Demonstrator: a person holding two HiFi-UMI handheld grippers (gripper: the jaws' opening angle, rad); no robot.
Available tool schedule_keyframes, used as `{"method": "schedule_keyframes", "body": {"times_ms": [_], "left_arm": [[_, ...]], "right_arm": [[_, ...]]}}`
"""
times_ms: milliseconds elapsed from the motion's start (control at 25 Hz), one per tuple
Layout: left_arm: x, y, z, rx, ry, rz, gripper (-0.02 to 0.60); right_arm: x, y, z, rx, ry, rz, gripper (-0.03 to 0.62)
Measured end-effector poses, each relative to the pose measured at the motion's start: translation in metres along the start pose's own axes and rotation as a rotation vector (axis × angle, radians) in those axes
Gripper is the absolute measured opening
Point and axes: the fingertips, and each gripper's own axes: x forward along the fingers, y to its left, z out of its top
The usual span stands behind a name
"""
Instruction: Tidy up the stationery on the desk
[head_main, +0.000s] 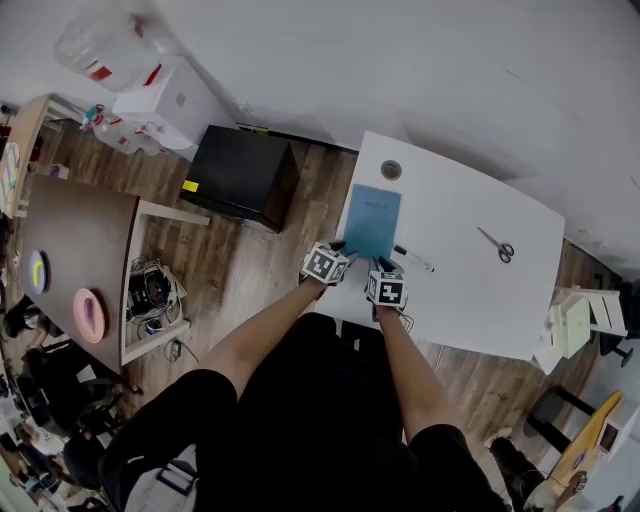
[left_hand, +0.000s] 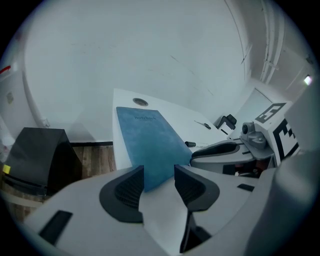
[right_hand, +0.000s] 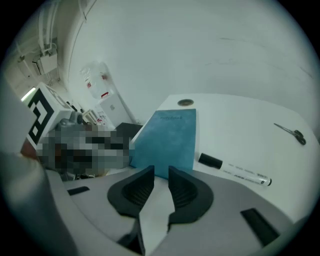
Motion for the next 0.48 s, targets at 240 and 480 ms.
{"method": "schedule_keyframes", "body": {"times_ms": [240,480], "left_arm": [[-0.002,0.010,0.012,-0.034,-0.039,0.035,0.184],[0.005,0.021,0.017,-0.021,-0.014,0.023,0.205]], "right_arm": [[0.009,-0.030,0.013,0.017,-0.003,-0.028,0.121],[0.013,-0.026,0.012,-0.039,-0.035,-0.052,0.124]]}}
